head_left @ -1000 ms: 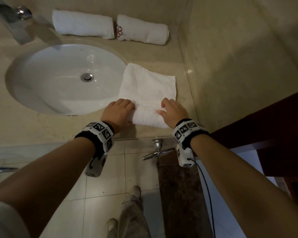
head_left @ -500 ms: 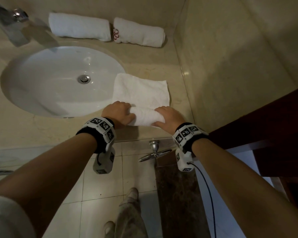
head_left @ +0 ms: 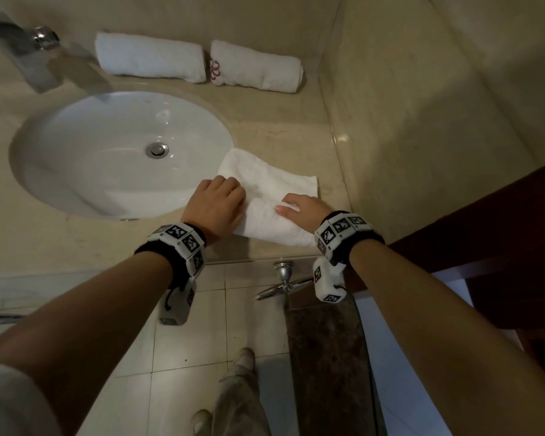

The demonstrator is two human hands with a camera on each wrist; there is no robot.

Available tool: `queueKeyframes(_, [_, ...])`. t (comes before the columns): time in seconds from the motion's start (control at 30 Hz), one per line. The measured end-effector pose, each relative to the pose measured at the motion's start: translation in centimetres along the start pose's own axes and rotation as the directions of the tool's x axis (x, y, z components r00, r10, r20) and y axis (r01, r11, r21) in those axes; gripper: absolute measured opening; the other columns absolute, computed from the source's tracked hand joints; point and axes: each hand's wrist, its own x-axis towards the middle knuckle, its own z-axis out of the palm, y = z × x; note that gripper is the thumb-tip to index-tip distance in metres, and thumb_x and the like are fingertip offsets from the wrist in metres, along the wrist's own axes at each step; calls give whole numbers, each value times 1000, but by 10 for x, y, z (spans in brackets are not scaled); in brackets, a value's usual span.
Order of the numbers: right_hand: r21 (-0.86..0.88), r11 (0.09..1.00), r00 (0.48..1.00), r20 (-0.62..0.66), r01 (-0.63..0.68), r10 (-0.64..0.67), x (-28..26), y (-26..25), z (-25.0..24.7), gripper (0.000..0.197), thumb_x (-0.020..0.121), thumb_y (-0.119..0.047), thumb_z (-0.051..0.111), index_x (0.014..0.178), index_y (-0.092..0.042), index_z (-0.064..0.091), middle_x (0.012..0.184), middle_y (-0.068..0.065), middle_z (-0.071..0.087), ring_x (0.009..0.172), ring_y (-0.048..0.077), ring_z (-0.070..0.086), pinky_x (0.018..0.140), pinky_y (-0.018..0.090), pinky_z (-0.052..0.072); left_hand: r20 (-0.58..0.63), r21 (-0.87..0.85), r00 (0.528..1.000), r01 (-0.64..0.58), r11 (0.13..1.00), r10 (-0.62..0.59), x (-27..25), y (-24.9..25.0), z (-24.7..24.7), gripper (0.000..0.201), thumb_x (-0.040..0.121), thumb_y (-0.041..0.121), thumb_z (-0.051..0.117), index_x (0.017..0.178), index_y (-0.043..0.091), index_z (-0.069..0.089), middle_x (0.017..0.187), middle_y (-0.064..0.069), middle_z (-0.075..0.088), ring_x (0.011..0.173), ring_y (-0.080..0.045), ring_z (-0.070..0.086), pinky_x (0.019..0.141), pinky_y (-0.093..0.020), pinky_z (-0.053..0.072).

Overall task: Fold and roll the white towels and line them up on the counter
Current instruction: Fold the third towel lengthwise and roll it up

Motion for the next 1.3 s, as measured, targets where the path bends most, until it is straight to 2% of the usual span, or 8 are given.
queueKeyframes(0.17, [3,1000,1000,-29,-1,1,5,2,0,42,96,-43,43,116,-9,58,113,13,63,105,28,58,75,26,36,133,11,985,-113,994,110,-5,-8,3,55,72,62,50,93,12,56,93,-7,64,80,-27,62,73,-35,50])
queueKeyframes(0.37, [-321,939,912,-335,124,-235,0,-5,-3,39,90,-45,51,113,-13,56,115,5,56,107,23,51,88,32,37,231,9,973,-11,1000,8,3,-4,6,63,52,25,84,105,2,60,100,-17,64,92,-36,62,83,-43,49])
queueKeyframes(0.57, [-661,734,950,-100,157,-294,-5,-3,10,88,70,-59,67,141,-26,28,132,2,38,117,24,39,101,38,32,219,-63,970,127,990,-110,22,-5,8,62,77,37,65,129,10,46,131,-9,52,122,-28,45,106,-36,27])
queueKeyframes(0.7, [-510,843,954,-127,173,-273,5,-4,3,70,79,-39,67,140,-27,34,129,3,46,115,24,43,99,37,37,255,-103,954,187,977,-156,31,-9,6,54,77,36,61,124,11,50,122,-10,58,113,-28,50,98,-34,33])
queueKeyframes(0.93, [-119,980,987,23,162,-161,25,-1,-11,48,82,-43,59,127,-36,42,115,-5,57,101,18,56,81,31,43,317,-147,931,238,960,-182,36,-13,-11,70,66,44,34,125,10,50,117,-16,62,107,-33,55,90,-34,38])
queueKeyframes(1.07, [2,991,991,19,132,-132,25,-2,-25,53,93,-29,55,142,-21,38,141,4,47,129,21,45,99,22,32,-4,-51,999,43,998,-43,33,-17,-7,43,68,26,44,108,11,51,103,-13,63,92,-33,60,79,-35,47])
queueKeyframes(1.17, [-132,983,992,22,128,-126,34,-7,-30,48,95,-33,48,141,-21,40,139,9,47,127,27,45,106,34,35,-97,67,993,-54,996,61,29,-24,-1,18,77,23,45,91,14,52,88,-7,64,74,-28,61,65,-30,47])
queueKeyframes(1.3, [-369,923,928,-297,106,-225,38,-8,-25,40,94,-33,44,128,-14,53,123,11,53,112,29,49,93,39,39,8,-8,1000,11,1000,-11,30,-26,4,48,87,32,53,129,11,51,134,-11,53,123,-28,51,103,-43,38])
